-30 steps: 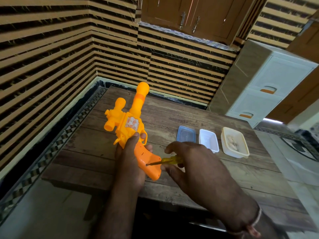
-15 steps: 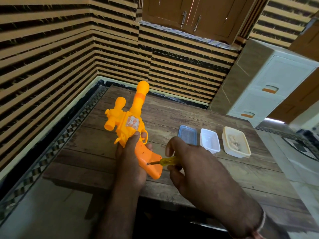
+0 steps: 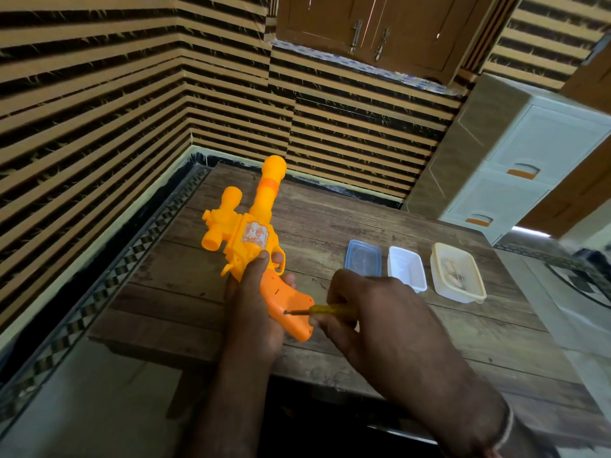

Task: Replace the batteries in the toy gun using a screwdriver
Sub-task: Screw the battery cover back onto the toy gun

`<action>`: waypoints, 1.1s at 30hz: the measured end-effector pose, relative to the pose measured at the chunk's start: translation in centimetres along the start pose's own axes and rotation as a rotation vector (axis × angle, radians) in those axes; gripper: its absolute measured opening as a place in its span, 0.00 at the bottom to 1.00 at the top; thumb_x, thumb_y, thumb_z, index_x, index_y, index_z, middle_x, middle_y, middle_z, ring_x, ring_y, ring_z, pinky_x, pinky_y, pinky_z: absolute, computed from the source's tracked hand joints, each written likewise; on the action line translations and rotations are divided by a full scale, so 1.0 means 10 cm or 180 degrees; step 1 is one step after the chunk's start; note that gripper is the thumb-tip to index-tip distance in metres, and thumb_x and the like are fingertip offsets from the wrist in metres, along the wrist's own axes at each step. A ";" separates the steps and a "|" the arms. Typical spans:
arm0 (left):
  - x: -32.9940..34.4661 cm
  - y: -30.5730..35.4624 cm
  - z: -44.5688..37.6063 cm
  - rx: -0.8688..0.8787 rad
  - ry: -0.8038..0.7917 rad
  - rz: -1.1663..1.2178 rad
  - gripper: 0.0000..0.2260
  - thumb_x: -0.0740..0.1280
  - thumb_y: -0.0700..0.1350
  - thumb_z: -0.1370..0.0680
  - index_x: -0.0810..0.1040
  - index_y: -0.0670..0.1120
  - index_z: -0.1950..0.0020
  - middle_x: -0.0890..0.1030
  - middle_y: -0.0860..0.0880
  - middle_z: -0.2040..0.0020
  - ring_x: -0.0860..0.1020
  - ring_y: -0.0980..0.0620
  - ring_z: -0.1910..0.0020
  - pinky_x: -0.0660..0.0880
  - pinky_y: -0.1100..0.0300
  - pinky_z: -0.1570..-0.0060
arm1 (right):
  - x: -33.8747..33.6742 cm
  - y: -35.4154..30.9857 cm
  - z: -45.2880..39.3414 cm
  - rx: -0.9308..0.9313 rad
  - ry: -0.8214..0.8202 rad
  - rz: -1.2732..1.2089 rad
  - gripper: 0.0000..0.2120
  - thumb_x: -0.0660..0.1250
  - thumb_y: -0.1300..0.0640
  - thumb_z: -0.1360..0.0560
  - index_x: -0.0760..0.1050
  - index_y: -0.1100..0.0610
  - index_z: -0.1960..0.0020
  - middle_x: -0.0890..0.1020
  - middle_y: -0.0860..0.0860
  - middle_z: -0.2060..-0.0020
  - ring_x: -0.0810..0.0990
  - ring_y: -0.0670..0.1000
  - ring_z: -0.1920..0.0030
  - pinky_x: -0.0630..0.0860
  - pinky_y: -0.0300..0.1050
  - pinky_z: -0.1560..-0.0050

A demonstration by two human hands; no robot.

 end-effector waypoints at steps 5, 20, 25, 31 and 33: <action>0.00 0.01 0.01 0.0081 0.0019 0.0026 0.18 0.68 0.52 0.24 0.76 0.52 0.34 0.81 0.48 0.45 0.78 0.52 0.60 0.74 0.52 0.55 | 0.01 -0.04 0.01 -0.0081 -0.0034 -0.0181 0.17 0.65 0.43 0.26 0.63 0.42 0.40 0.79 0.44 0.53 0.80 0.50 0.52 0.78 0.50 0.53; -0.02 0.01 0.00 0.0095 0.0031 0.0065 0.30 0.72 0.54 0.31 0.73 0.51 0.30 0.80 0.48 0.42 0.78 0.50 0.53 0.74 0.52 0.55 | 0.06 0.01 -0.01 -0.0082 0.0116 -0.0358 0.10 0.63 0.43 0.24 0.68 0.48 0.50 0.79 0.47 0.62 0.79 0.52 0.59 0.77 0.51 0.58; -0.01 0.00 -0.01 0.0079 -0.0053 0.0015 0.25 0.70 0.53 0.26 0.73 0.47 0.31 0.80 0.48 0.48 0.78 0.50 0.59 0.74 0.52 0.56 | 0.06 -0.02 0.03 -0.0181 0.0050 -0.0584 0.16 0.65 0.46 0.26 0.62 0.40 0.43 0.79 0.45 0.62 0.79 0.48 0.58 0.77 0.49 0.58; 0.00 0.02 0.00 0.0058 0.0035 0.0145 0.13 0.63 0.50 0.20 0.75 0.53 0.35 0.79 0.48 0.44 0.77 0.52 0.57 0.73 0.53 0.52 | 0.07 0.04 0.01 -0.0115 0.0118 -0.0651 0.08 0.66 0.46 0.27 0.69 0.47 0.53 0.77 0.46 0.66 0.76 0.48 0.65 0.75 0.49 0.64; 0.01 0.03 0.01 0.0040 -0.0029 0.0157 0.12 0.63 0.50 0.20 0.75 0.53 0.36 0.79 0.49 0.47 0.77 0.54 0.63 0.73 0.55 0.57 | 0.06 0.04 -0.01 -0.0160 0.0347 -0.0511 0.13 0.62 0.39 0.26 0.72 0.48 0.55 0.77 0.47 0.68 0.76 0.49 0.66 0.75 0.50 0.66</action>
Point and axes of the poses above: each hand's wrist, its own z-axis away from the middle knuckle, its own x-axis out of the palm, y = z × x, the point moved 5 cm from there along -z, towards the middle knuckle
